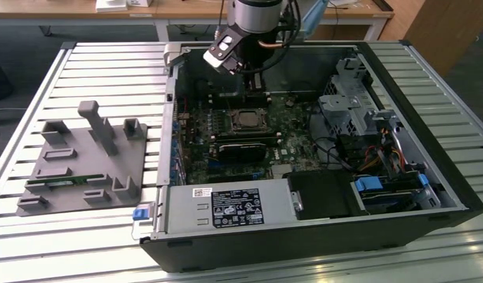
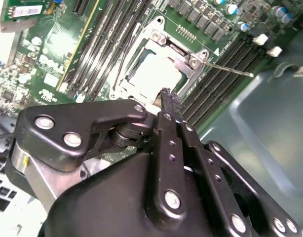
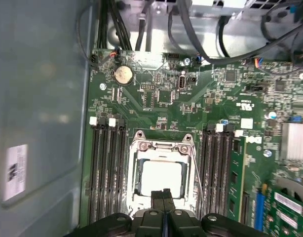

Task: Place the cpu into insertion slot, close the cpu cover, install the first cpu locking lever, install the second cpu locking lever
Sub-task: 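Install the first cpu locking lever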

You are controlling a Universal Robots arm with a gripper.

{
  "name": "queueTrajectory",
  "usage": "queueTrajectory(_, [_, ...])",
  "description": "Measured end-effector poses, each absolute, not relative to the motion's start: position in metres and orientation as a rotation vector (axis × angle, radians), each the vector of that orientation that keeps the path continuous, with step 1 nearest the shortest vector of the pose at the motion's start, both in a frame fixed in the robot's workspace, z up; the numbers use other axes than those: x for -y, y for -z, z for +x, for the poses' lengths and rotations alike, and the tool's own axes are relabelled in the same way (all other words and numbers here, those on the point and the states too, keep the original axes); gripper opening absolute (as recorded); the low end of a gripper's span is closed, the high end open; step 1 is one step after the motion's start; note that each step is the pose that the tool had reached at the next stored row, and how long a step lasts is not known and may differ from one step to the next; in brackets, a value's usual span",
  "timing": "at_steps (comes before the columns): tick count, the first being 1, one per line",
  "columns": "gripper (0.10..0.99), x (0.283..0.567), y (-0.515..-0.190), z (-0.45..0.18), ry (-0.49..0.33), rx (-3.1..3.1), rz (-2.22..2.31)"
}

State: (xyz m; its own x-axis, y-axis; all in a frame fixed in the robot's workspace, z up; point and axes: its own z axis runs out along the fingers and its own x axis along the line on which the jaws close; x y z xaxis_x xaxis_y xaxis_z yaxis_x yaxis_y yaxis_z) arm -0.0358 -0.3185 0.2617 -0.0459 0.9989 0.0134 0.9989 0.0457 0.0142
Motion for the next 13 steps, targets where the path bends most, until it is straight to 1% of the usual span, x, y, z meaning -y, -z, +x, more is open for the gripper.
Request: queueTrajectory(13, [0.106,0.3185,-0.2651,-0.0358,-0.031,-2.469,1.945])
